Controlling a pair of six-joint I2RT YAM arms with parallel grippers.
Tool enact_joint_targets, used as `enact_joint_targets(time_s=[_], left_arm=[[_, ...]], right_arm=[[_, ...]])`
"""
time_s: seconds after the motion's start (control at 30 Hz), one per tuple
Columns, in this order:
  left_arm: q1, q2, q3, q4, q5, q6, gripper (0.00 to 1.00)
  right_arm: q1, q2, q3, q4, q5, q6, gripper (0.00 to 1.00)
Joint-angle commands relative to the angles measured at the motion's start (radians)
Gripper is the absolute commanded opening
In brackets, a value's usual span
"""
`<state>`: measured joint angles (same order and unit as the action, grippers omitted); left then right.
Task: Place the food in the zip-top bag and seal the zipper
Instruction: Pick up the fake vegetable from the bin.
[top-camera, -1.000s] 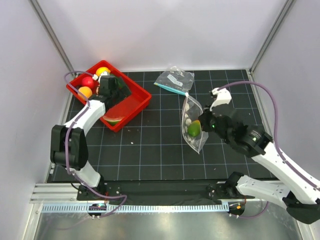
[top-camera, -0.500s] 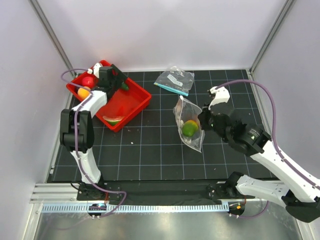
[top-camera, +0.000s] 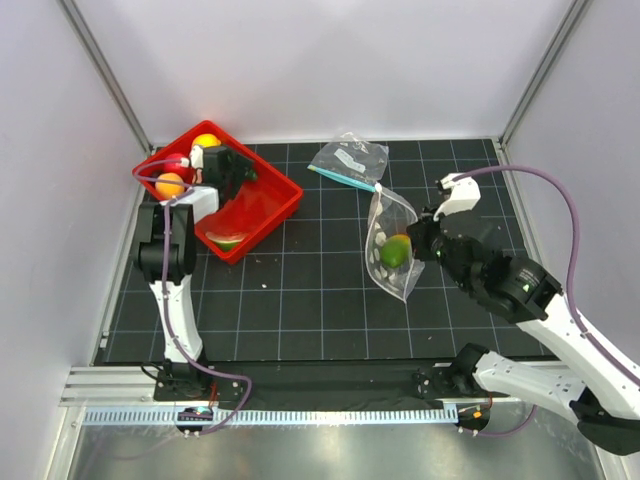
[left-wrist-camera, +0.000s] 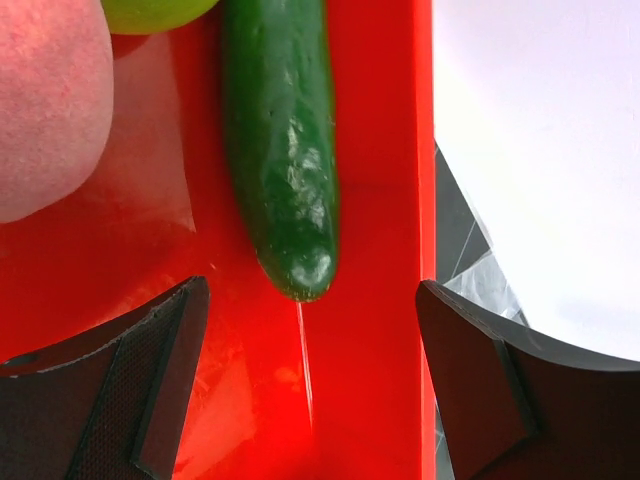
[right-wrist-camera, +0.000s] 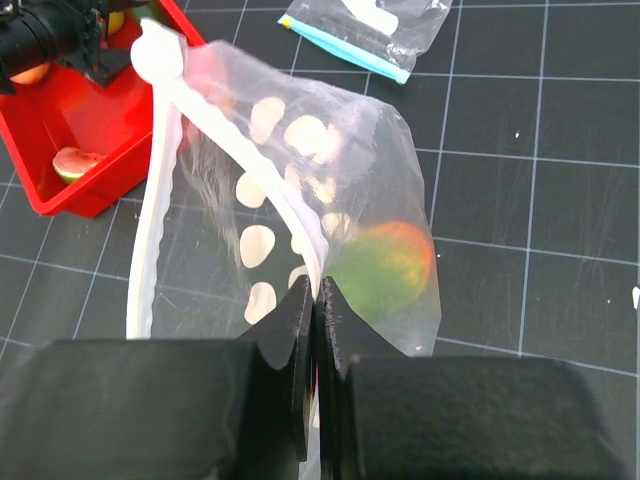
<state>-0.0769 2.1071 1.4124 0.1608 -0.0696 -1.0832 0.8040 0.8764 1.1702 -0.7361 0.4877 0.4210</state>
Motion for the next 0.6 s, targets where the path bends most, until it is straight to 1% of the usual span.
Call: enact_joint_targets(time_s=[0.0,0.2,0.33,0.47,0.57], left_arm=[[0.02,0.037,0.059,0.049,0.002,-0.046,0.87],[0.023,0.082,0.089,0.048,-0.007,-0.078,0.83],[0.031,0.088,0.089,0.065,-0.033,-0.078,0.78],[0.034,0.157,0.132,0.08,-0.001,-0.103,0.77],[0.034,0.186,0.168,0.089,0.024,-0.118,0.72]], right_arm=[[-0.002,-0.037,-0.012,0.055,0.046,-0.007,0.01],[-0.002,-0.051,-0.04,0.081,0.06,-0.017,0.01],[-0.002,-0.054,-0.046,0.093,0.074,-0.028,0.01],[-0.002,-0.065,-0.063,0.115,0.077,-0.033,0.01],[-0.003,-0.074,-0.069,0.118,0.078,-0.033,0.01]])
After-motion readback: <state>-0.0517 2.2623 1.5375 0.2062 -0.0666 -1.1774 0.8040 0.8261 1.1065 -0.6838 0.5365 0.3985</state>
